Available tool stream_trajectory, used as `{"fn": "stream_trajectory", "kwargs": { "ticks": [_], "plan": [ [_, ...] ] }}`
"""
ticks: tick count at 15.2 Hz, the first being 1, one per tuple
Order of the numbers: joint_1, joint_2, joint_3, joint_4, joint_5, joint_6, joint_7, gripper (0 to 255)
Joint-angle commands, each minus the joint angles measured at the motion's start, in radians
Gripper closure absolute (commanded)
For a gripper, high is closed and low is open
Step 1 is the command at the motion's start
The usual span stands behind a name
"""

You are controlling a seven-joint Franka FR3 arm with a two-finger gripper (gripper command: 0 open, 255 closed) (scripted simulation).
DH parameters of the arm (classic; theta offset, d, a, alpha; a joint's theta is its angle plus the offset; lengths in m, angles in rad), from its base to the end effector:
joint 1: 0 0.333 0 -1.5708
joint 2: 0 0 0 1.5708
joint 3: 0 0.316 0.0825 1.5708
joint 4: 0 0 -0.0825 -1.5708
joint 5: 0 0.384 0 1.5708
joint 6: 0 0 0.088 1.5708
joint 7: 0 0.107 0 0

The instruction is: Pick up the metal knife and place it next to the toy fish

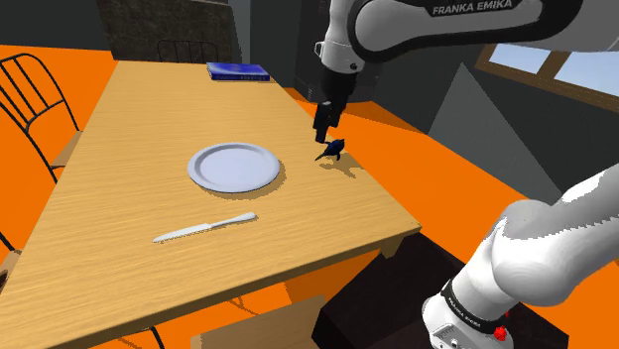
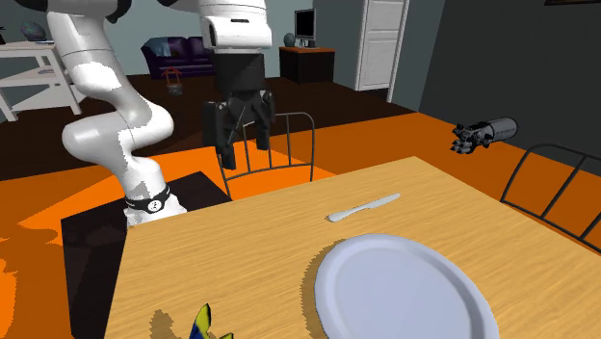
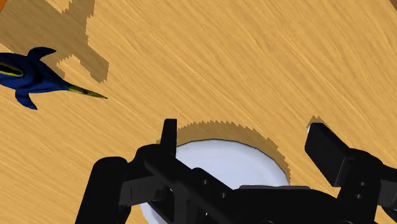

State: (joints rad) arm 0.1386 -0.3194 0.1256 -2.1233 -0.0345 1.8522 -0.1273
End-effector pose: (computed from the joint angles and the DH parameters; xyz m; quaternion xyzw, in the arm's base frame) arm 0.4485 0.1242 0.5468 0.9797 0.1960 0.0252 0.0348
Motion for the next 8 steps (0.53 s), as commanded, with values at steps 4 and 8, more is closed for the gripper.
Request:
{"fn": "stream_trajectory", "kwargs": {
  "ticks": [4, 8],
  "plan": [
    [0.039, 0.178, 0.046, 0.119, -0.027, 0.019, -0.05, 0],
    [0.073, 0.315, 0.085, 0.221, -0.059, 0.02, -0.082, 0]
  ]
}}
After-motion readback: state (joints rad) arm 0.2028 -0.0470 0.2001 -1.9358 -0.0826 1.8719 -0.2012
